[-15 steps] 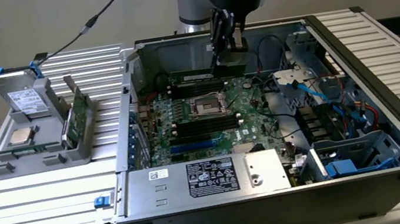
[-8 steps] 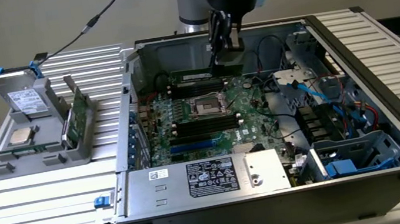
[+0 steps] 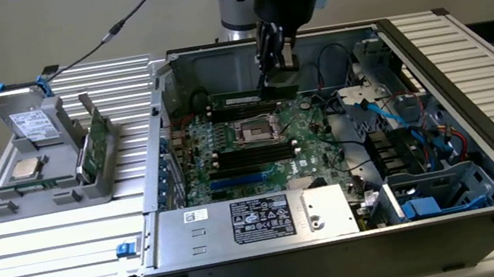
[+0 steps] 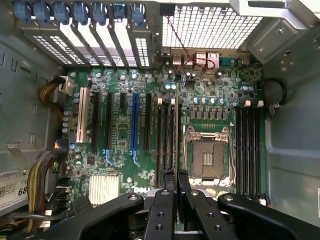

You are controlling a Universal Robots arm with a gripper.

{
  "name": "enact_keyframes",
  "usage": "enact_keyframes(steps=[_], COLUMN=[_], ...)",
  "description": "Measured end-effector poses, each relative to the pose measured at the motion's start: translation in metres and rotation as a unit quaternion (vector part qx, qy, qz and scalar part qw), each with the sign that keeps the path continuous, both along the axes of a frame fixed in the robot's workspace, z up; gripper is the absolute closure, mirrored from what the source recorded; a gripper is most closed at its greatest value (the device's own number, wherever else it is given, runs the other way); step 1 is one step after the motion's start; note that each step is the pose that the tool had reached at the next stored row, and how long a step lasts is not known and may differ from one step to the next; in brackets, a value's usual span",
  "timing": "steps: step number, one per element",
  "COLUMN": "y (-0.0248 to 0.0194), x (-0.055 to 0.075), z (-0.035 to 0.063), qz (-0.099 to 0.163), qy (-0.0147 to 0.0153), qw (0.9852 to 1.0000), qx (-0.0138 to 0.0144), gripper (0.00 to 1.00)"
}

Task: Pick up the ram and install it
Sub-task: 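Insert the ram into the slot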

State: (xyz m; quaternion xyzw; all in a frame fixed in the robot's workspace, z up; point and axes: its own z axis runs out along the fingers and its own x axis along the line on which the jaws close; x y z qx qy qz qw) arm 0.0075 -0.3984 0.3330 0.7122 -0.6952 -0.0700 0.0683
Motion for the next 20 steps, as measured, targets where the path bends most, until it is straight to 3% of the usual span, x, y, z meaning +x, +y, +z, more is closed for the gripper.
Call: enact_keyframes(steps=[7, 10, 11, 12, 14, 20], y=[-0.0027, -0.0027, -0.0027, -0.0027, -0.0027, -0.0031], x=[-0.002, -0.008, -0.011, -0.013, -0.014, -0.015], z=[-0.0063, -0.0083, -0.0096, -0.0101, -0.0115, -0.022], qz=[0.014, 0.014, 0.014, 0.014, 0.014, 0.014], qy=[-0.0009, -0.006, -0.012, -0.0157, -0.0201, -0.0207], qw=[0.9999, 0.9999, 0.9998, 0.9998, 0.9997, 0.9997], qx=[-0.0004, -0.0014, -0.0028, -0.0038, -0.0058, -0.0068], gripper=[0.87, 0.87, 0.87, 0.87, 0.87, 0.87])
